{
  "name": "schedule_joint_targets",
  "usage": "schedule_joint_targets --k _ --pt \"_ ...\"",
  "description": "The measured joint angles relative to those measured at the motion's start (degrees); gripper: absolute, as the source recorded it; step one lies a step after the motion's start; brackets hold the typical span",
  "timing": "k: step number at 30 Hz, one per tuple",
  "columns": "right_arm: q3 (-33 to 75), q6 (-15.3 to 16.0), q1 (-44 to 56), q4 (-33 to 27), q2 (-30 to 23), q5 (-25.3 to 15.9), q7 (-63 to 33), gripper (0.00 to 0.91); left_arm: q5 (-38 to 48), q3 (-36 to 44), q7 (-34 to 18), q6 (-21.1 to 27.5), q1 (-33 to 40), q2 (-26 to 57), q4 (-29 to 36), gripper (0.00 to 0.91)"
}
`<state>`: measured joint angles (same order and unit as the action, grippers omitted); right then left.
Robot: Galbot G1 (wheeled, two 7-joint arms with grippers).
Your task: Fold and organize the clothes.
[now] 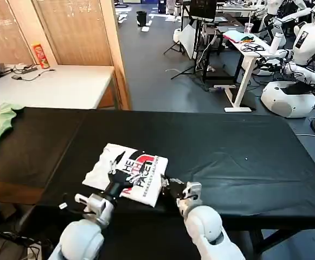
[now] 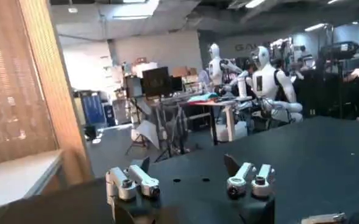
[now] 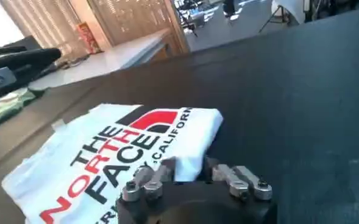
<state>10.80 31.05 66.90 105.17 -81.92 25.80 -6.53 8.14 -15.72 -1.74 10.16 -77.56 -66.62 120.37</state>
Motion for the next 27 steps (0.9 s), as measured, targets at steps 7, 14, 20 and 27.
schedule_joint_targets --k 7,14,20,27 --pt "3.16 0.15 -3.73 -2.53 3.11 1.48 2.43 0.059 -0.52 -1.44 -0.66 -1.32 -1.67 -0.89 -0.36 0.878" --pt "5.02 1.36 -6.71 -3.31 10.50 2.19 5.53 0.878 0.34 -2.51 -2.90 -2.90 -3.07 -1.33 -1.35 0.878" --pt "6.05 -1.96 -1.72 3.39 13.99 -0.49 3.51 0.878 1.31 -3.17 -4.23 -4.48 -4.35 -1.47 -2.44 0.878" --pt "7.27 -13.51 8.14 10.83 14.25 -10.88 -0.76 0.878 8.20 -3.66 -7.93 -1.42 -6.83 -0.70 -0.37 0.878"
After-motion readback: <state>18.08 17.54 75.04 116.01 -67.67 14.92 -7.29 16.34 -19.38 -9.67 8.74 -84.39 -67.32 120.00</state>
